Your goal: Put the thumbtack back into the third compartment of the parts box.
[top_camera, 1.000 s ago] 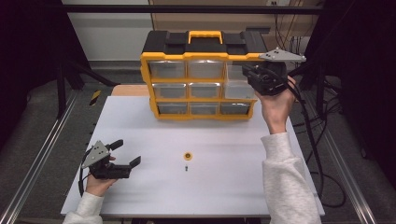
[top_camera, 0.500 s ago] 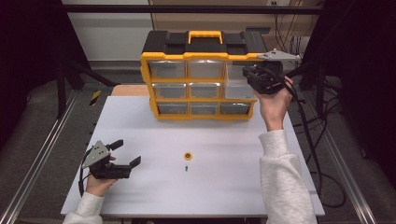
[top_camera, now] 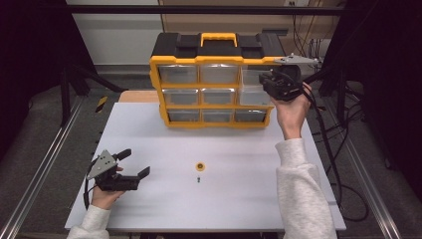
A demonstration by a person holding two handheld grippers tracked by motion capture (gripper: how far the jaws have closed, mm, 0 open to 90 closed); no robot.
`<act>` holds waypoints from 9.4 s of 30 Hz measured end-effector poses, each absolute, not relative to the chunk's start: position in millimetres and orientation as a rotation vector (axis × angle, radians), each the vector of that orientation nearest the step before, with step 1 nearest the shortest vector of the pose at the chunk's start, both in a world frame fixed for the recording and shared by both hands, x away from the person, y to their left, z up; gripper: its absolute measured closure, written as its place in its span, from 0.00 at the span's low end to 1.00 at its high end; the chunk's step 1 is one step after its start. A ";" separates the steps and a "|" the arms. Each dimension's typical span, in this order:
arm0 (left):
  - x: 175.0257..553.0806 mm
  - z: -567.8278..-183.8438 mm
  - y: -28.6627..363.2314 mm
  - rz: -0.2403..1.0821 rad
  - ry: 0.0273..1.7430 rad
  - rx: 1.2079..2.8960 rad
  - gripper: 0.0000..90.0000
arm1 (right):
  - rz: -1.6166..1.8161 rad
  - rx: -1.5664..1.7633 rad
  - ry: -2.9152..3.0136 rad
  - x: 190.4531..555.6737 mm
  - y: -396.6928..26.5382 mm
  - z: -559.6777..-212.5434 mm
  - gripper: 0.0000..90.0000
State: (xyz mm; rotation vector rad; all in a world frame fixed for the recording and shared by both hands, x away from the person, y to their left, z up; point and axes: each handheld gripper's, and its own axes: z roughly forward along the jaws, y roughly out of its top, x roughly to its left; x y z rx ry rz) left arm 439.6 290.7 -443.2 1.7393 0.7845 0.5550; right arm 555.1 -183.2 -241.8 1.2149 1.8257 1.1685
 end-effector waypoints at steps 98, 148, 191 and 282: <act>439.1 -442.9 289.6 0.556 0.780 1.743 0.03 | 1.291 1.032 2.190 453.8 -72.3 -427.0 0.03; 439.3 -443.3 289.1 0.555 0.781 1.744 0.03 | 1.131 1.029 2.394 453.5 -38.6 -491.8 0.62; 438.8 -442.7 289.4 0.557 0.778 1.745 0.03 | 1.147 1.005 2.434 455.7 -43.3 -484.8 0.95; 439.4 -444.0 288.6 0.551 0.783 1.746 0.03 | 1.456 0.982 2.065 456.9 -153.7 -328.7 0.95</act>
